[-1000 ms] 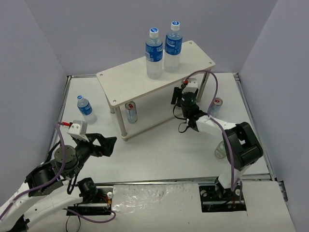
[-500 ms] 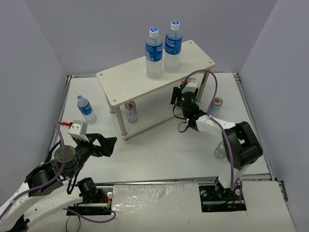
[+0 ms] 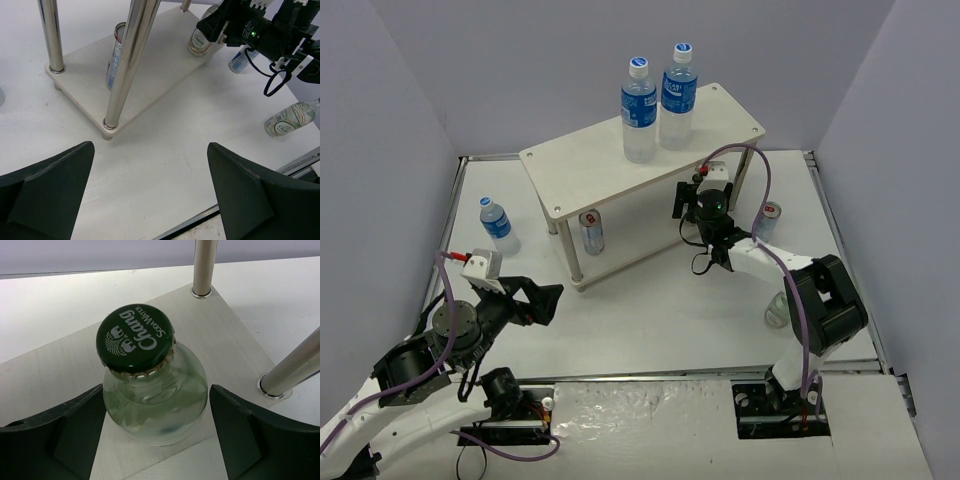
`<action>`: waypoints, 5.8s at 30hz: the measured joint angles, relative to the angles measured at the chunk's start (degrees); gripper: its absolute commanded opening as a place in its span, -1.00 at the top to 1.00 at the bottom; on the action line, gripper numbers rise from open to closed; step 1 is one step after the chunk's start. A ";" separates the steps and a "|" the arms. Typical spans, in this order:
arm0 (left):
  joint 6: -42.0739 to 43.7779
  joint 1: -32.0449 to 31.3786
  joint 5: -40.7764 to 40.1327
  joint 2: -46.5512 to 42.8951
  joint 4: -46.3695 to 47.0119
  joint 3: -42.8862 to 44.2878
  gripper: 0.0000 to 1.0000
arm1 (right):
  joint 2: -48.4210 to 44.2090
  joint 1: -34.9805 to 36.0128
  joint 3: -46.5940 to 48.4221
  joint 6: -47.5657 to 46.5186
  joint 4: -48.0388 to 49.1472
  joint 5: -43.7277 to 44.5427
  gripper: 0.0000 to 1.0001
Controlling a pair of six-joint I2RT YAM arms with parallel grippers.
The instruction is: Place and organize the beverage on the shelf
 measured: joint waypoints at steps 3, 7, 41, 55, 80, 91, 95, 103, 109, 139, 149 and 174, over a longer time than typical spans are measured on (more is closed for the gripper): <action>0.00 0.00 0.07 0.00 0.00 0.02 -0.89 | -0.37 0.00 0.00 0.00 -0.74 -0.59 -0.60; 0.00 0.00 0.17 0.04 -0.04 0.26 -0.89 | -1.36 0.13 -0.11 -0.04 -1.97 -1.11 -0.67; -0.52 0.00 1.53 0.04 -0.04 0.74 -0.88 | -3.89 3.43 -3.82 2.27 -5.53 5.64 0.27; -0.50 0.00 1.49 0.04 -0.02 0.74 -0.88 | 1.86 0.44 0.66 2.45 -4.35 9.60 0.28; 0.02 0.00 -0.26 1.29 0.24 0.74 -0.89 | -17.33 0.55 -6.71 4.70 -13.18 2.64 -0.09; 4.50 0.04 10.75 9.20 7.87 -2.27 -0.89 | -39.15 0.55 -12.48 10.93 -27.36 3.41 -0.58; 5.88 0.02 18.38 12.48 11.85 -2.91 -0.88 | -44.63 0.48 -8.83 13.31 -34.42 8.98 -0.68; 5.88 -0.37 30.08 18.58 24.46 -7.67 -0.89 | -42.71 -0.26 2.40 16.15 -46.03 23.67 -0.85; 5.44 -1.92 34.97 30.91 38.25 -8.22 -0.89 | -42.84 -2.23 5.92 17.09 -51.65 26.71 -0.86; 13.42 -10.93 47.71 102.18 55.82 44.37 -0.89 | -68.19 -2.58 12.96 13.11 -56.00 5.53 -0.86; 12.92 -11.41 49.42 110.60 57.96 55.39 -0.89 | -71.21 -2.56 12.04 11.96 -56.13 5.16 -0.85; 12.59 -12.00 35.69 98.79 63.23 34.01 0.62 | -73.64 -2.47 4.04 10.40 -56.22 2.36 -0.86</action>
